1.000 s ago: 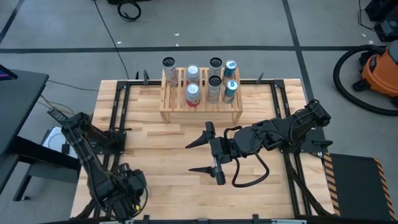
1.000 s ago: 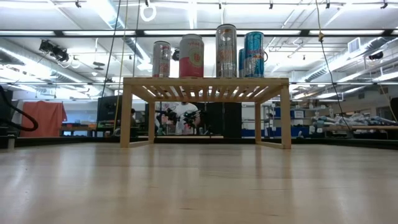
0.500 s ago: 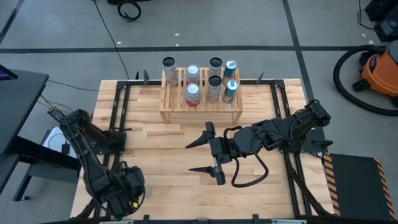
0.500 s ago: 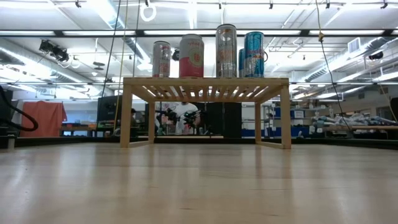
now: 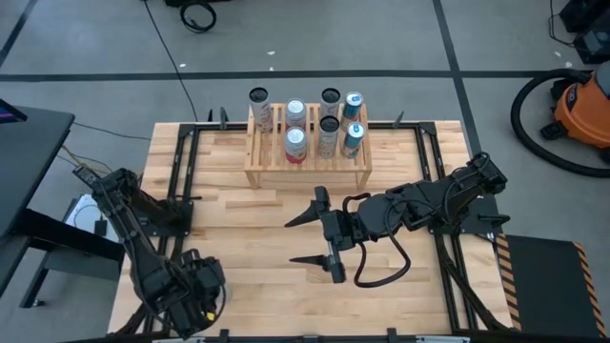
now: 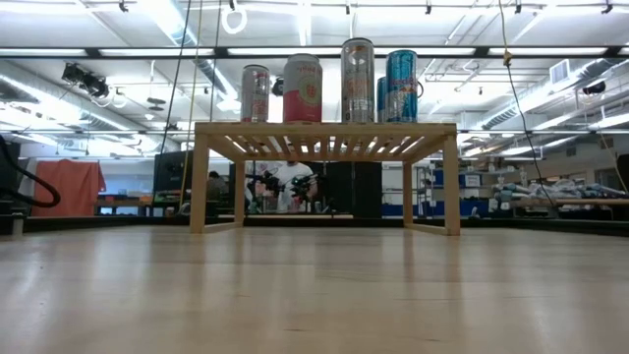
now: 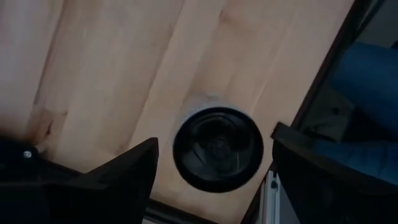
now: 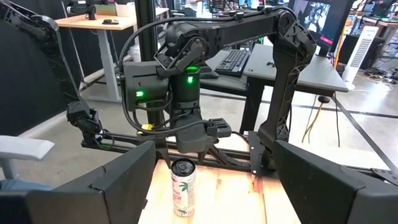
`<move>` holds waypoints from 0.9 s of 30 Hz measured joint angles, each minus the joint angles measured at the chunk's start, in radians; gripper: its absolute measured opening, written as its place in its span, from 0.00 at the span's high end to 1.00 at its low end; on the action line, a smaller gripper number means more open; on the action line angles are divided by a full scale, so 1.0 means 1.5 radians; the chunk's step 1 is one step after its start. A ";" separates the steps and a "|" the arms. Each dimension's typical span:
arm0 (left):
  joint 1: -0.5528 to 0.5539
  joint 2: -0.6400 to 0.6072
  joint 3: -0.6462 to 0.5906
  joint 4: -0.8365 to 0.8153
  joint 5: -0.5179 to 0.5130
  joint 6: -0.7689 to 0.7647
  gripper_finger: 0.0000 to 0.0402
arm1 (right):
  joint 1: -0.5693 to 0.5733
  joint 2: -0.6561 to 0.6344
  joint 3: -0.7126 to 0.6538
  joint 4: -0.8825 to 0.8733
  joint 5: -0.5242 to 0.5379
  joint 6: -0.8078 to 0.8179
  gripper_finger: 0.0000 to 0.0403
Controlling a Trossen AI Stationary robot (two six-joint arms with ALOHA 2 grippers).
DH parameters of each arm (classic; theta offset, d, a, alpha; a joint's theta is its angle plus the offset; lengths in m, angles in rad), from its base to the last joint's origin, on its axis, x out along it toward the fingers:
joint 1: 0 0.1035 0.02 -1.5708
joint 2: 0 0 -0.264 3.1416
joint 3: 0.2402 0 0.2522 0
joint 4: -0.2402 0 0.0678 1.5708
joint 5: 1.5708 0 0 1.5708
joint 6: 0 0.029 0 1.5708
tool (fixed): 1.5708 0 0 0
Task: Place canned beverage on shelf
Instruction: Put the white and pink soda can on the shelf aligned with the other white and pink soda can
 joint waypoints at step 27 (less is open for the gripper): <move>0.013 0.005 -0.099 0.086 0.039 0.022 0.21 | 0.000 0.000 0.000 -0.001 0.000 0.000 0.17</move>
